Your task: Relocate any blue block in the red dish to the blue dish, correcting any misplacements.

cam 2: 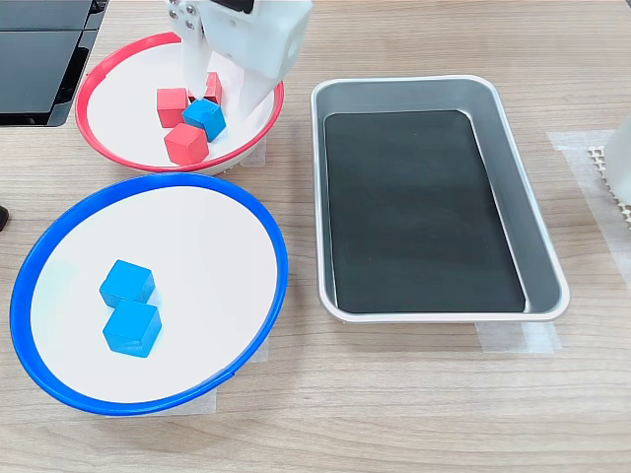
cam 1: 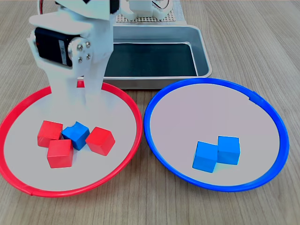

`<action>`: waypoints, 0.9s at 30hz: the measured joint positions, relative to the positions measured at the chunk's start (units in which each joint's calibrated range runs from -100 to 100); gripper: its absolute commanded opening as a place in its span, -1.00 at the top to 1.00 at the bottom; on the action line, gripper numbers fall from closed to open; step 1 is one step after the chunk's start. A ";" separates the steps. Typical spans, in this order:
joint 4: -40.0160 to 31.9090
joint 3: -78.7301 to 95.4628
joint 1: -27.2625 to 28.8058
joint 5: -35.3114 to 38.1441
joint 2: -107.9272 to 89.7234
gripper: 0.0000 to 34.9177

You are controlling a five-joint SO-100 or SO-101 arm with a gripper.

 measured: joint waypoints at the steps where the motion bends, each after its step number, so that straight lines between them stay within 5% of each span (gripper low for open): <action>1: 0.00 -0.45 0.00 -0.10 0.34 0.27; 27: -0.82 -7.44 1.59 -0.39 6.99 0.28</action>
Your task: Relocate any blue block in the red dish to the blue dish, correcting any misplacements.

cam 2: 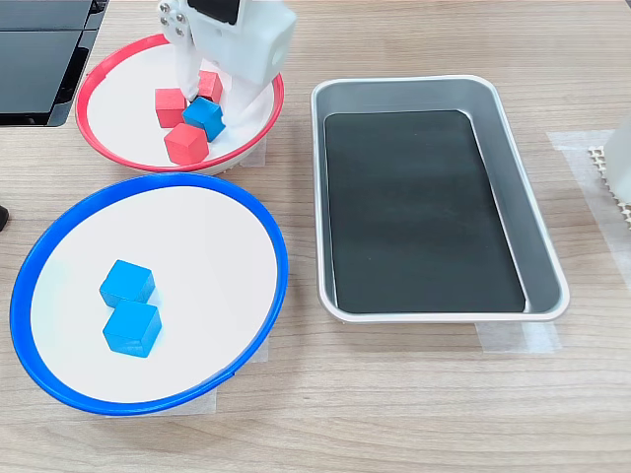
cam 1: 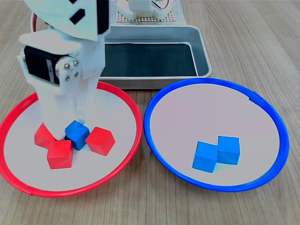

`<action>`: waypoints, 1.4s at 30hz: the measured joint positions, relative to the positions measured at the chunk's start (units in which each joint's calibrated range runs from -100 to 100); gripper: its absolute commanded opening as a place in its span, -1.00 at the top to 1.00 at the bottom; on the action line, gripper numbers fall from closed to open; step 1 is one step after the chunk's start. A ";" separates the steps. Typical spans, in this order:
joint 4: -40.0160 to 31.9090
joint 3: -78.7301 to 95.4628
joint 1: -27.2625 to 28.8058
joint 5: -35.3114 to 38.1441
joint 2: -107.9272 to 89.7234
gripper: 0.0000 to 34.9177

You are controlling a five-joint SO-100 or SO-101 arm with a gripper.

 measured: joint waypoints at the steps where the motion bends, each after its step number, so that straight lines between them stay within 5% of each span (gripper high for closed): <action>1: 0.00 0.00 0.00 0.00 0.00 0.28; 33: -7.59 3.18 -0.62 -3.08 1.11 0.33; 42: -9.22 4.08 0.00 -3.13 1.11 0.67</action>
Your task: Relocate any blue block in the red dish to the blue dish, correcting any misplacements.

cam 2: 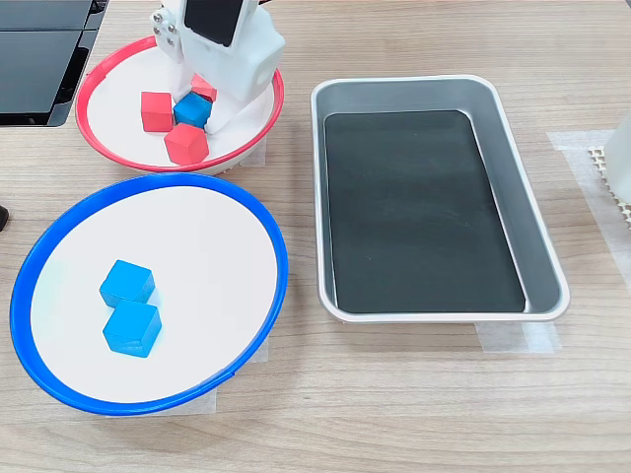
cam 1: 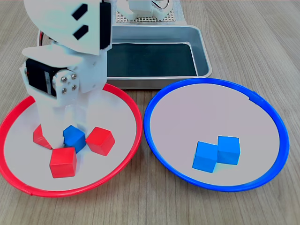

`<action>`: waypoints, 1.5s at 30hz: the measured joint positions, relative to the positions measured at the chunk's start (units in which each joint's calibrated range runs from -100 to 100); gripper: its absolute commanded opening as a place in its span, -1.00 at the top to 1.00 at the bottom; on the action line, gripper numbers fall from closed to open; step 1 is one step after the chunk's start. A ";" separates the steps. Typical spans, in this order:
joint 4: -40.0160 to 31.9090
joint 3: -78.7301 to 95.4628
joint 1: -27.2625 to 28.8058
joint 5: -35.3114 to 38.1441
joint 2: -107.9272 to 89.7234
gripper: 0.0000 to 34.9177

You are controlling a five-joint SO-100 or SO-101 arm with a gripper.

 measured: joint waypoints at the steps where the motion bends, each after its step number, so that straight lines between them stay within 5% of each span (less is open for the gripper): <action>1: -0.24 0.00 0.09 0.00 0.00 0.71; 8: -2.28 0.54 0.97 -0.10 0.00 0.97; 21: -4.73 5.17 0.88 0.93 -6.65 0.98; 30: -4.00 7.17 -4.16 4.64 -18.16 0.98; 40: 7.67 27.77 -13.45 13.82 -41.35 0.98; 45: 4.32 37.21 -14.87 13.63 -48.68 0.98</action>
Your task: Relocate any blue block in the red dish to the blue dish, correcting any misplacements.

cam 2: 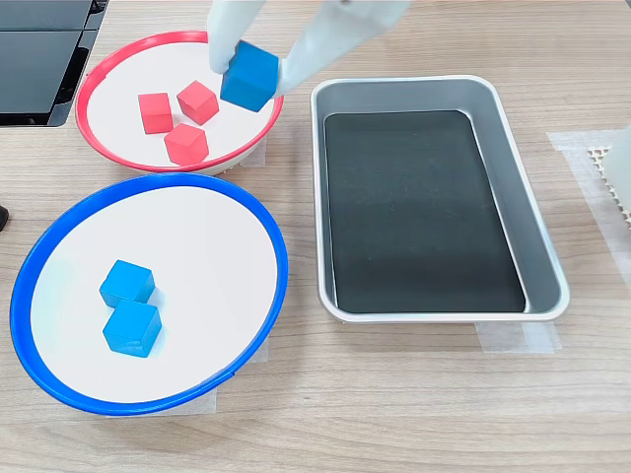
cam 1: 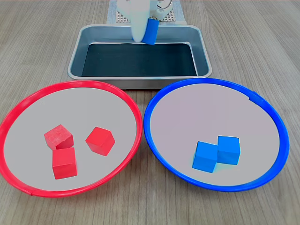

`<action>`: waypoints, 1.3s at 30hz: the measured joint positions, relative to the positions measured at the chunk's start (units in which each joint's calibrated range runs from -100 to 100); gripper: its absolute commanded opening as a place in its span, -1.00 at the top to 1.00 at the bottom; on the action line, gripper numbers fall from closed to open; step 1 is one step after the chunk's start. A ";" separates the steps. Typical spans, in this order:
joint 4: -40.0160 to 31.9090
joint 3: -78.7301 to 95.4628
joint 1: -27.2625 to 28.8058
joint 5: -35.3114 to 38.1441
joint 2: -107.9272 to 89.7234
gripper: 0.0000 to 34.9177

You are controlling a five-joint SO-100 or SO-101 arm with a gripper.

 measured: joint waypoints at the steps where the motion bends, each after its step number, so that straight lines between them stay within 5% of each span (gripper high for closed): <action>1: -0.49 0.54 -0.53 0.05 -0.17 0.98; 17: -9.79 0.18 -3.01 -1.37 9.21 0.98; 39: -10.03 -18.15 -11.77 -2.25 31.29 0.98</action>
